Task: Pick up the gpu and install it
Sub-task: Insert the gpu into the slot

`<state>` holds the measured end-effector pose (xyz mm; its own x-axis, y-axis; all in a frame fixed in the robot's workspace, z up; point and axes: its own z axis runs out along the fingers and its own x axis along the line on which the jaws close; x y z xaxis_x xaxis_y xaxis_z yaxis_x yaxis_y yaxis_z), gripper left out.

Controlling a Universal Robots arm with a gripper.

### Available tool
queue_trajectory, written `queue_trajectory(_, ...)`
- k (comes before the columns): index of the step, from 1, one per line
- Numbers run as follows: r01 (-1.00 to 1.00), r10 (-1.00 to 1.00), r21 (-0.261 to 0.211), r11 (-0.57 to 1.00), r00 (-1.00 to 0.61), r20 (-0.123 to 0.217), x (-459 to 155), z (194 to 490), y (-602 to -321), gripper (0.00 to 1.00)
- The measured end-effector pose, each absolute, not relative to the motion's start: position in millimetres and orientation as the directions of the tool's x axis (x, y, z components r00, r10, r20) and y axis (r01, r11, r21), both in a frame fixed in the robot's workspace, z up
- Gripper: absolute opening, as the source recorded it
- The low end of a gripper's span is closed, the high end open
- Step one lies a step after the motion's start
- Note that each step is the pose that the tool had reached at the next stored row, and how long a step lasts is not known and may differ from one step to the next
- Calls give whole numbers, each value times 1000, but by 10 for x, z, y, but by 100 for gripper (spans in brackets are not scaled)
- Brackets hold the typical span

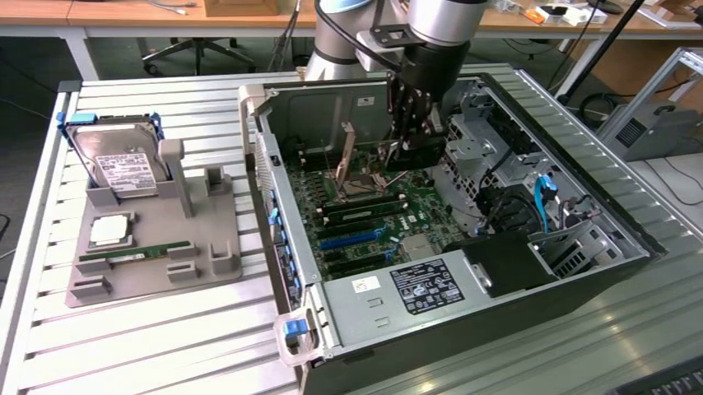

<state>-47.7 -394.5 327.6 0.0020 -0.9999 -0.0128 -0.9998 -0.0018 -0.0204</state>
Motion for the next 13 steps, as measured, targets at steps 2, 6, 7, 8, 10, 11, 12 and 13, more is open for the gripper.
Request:
queue_trajectory(2,-1000,-1000,-20,-2,2,-13,-477,3273,-3946,27)
queue_trajectory(6,-1000,-1000,-20,-2,2,-13,-477,3265,-3947,27)
queue_trajectory(7,-1000,-1000,-20,-2,2,-13,-477,3263,-3948,27)
queue_trajectory(8,-1000,-1000,-20,-2,2,-13,-477,3260,-3949,27)
queue_trajectory(10,-1000,-1000,-20,-2,2,-13,-477,3254,-3950,27)
queue_trajectory(11,-1000,-1000,-20,-2,2,-13,-477,3251,-3951,27)
queue_trajectory(12,-1000,-1000,-20,-2,2,-13,-477,3248,-3952,27)
queue_trajectory(13,-1000,-1000,-20,-2,2,-13,-477,3246,-3952,27)
